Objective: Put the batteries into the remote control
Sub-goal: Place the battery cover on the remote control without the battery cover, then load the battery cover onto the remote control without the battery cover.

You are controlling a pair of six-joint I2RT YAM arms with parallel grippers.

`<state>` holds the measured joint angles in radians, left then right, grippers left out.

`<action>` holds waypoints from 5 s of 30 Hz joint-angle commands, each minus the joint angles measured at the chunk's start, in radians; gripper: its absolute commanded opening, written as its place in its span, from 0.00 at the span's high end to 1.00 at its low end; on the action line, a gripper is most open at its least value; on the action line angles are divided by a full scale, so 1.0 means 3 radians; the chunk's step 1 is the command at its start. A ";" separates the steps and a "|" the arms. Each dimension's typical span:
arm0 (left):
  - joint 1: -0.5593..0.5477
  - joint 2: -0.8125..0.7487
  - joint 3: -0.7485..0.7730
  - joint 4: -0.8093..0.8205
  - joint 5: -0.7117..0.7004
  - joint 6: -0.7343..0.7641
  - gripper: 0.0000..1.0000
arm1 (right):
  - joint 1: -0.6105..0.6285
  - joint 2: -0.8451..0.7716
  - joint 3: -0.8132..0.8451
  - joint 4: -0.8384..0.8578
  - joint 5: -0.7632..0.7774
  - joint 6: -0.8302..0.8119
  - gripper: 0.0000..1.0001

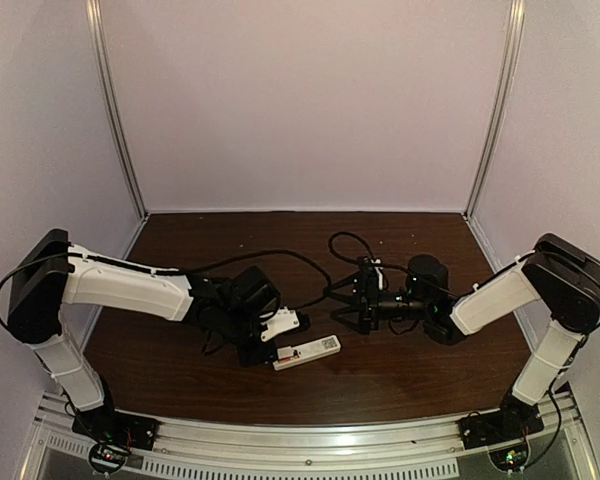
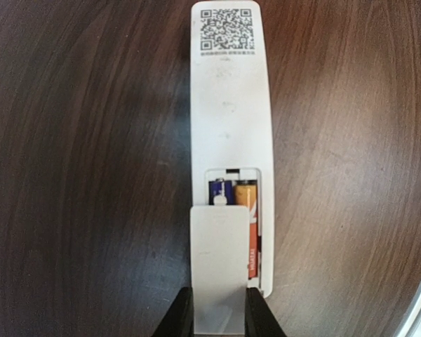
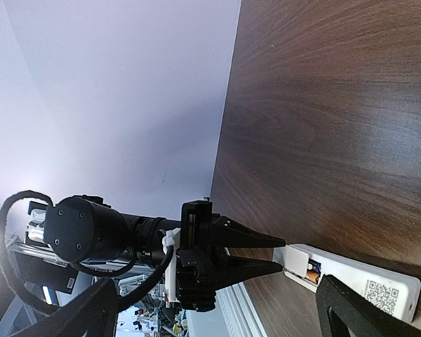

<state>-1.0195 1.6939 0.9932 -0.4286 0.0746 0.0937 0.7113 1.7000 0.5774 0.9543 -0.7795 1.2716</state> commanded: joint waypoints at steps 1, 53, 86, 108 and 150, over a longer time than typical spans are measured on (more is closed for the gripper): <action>-0.0044 0.0074 0.0139 0.0039 -0.0036 -0.0016 0.88 | 0.0017 -0.0070 -0.0014 0.0071 0.0115 -0.0019 0.00; -0.0112 0.0227 0.0207 -0.0130 -0.0129 -0.0044 0.83 | -0.0013 -0.0150 0.0041 -0.0267 0.0098 -0.0284 0.00; -0.0111 0.0224 0.0344 -0.0165 -0.0048 -0.0074 0.64 | -0.0009 -0.0183 0.0018 -0.0241 0.0076 -0.0317 0.00; 0.0457 -0.0514 -0.0581 0.0710 0.0302 -0.1179 0.76 | 0.0461 -0.0200 0.0296 -0.0715 -0.0091 -0.0780 0.22; 0.0501 -0.0232 -0.0768 0.1083 0.0483 -0.1438 0.83 | 0.0723 0.0867 0.0854 -0.0770 -0.0121 -0.0603 0.79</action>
<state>-0.8589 1.6142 0.7513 -0.1478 0.1936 -0.3592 0.9207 1.9400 0.8062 0.7265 -0.8104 1.1034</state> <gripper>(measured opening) 0.175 0.209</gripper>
